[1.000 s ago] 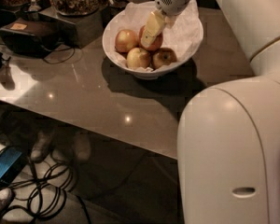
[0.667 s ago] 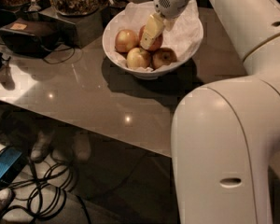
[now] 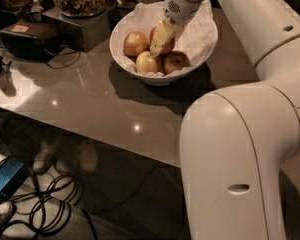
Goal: Pick apple from white bowl
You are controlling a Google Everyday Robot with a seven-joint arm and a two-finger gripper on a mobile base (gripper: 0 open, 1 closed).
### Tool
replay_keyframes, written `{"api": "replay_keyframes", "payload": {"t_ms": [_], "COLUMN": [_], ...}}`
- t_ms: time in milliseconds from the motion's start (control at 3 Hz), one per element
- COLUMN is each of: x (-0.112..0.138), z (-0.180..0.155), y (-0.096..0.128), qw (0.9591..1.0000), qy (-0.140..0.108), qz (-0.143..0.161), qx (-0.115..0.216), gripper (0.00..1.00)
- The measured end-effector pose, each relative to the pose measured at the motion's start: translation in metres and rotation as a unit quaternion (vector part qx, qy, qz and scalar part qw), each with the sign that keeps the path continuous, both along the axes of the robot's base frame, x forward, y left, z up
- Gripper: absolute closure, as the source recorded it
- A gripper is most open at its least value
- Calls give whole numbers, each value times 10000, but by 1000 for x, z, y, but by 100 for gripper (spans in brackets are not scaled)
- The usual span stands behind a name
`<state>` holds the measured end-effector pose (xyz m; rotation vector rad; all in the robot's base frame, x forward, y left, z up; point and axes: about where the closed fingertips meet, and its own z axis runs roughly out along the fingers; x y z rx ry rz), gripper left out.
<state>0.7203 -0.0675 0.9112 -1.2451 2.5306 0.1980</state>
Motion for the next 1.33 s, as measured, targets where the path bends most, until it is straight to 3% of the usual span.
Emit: {"api": "replay_keyframes", "payload": {"t_ms": [667,1000,1333], "x": [0,0,-7], "z": [0,1,21], "y": [0,1,0], "qw": [10000,10000,9993], "qy": [0,-1,-322], "qz": [0,0,191], "qx": [0,0,96], "gripper": [87,100,100]}}
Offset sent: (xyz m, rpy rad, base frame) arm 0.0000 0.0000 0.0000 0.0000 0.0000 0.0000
